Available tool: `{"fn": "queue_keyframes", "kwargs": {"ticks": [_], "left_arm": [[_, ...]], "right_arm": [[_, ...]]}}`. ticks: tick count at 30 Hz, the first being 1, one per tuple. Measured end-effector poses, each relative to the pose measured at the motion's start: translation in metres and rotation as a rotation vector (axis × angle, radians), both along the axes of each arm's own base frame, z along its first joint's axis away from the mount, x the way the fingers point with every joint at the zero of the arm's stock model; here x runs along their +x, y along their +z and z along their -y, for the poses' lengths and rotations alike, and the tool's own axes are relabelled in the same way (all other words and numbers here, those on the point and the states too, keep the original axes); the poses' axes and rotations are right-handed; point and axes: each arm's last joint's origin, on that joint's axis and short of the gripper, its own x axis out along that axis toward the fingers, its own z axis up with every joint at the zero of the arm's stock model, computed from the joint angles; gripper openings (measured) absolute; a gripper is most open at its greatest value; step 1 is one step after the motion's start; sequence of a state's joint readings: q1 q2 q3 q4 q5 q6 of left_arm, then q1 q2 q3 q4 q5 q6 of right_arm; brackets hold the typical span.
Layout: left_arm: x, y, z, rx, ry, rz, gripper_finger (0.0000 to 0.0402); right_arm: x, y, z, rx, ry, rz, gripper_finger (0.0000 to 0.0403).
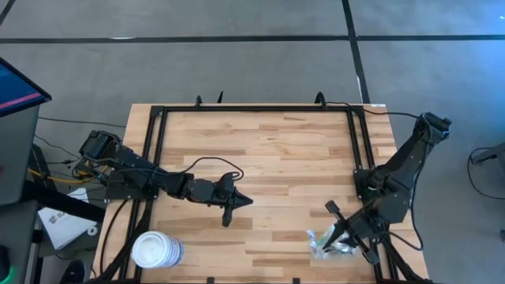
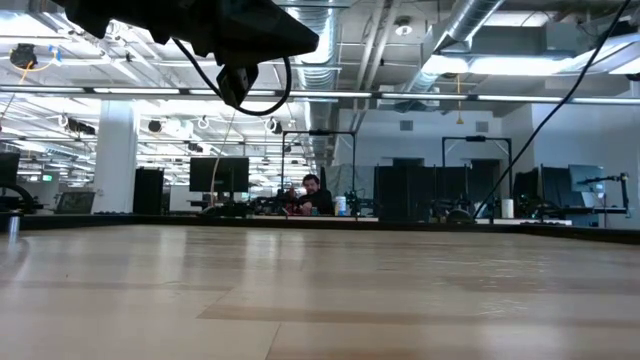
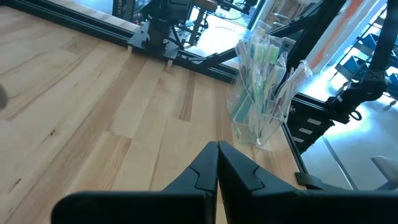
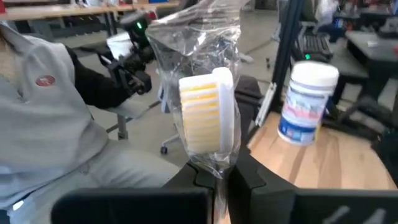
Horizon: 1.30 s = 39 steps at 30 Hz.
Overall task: Pick & Place toothbrushing station
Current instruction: Put the orange toothbrush into the transparent organizer
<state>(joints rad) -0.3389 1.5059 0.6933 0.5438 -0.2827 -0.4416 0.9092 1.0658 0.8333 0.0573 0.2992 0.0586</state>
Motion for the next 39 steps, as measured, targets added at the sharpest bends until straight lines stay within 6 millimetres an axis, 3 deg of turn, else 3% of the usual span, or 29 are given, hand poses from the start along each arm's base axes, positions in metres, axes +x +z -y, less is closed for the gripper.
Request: {"fn": "queue_keyframes", "kwargs": {"ticks": [8, 14, 19, 39], "left_arm": [[0.000, 0.000, 0.000, 0.000, 0.001, 0.000, 0.0002], [0.000, 0.000, 0.000, 0.000, 0.001, 0.000, 0.0002], [0.000, 0.000, 0.000, 0.000, 0.002, 0.000, 0.0002], [0.000, 0.000, 0.000, 0.001, 0.006, 0.000, 0.0002]], "right_arm": [[-0.001, -0.007, 0.001, -0.010, -0.069, -0.047, 0.0004], [-0.002, -0.036, 0.003, 0.034, -0.075, -0.048, 0.0005], [-0.006, -0.049, 0.008, 0.071, -0.079, -0.056, 0.0004], [-0.010, -0.073, 0.013, 0.138, -0.094, -0.108, 0.0004]]}}
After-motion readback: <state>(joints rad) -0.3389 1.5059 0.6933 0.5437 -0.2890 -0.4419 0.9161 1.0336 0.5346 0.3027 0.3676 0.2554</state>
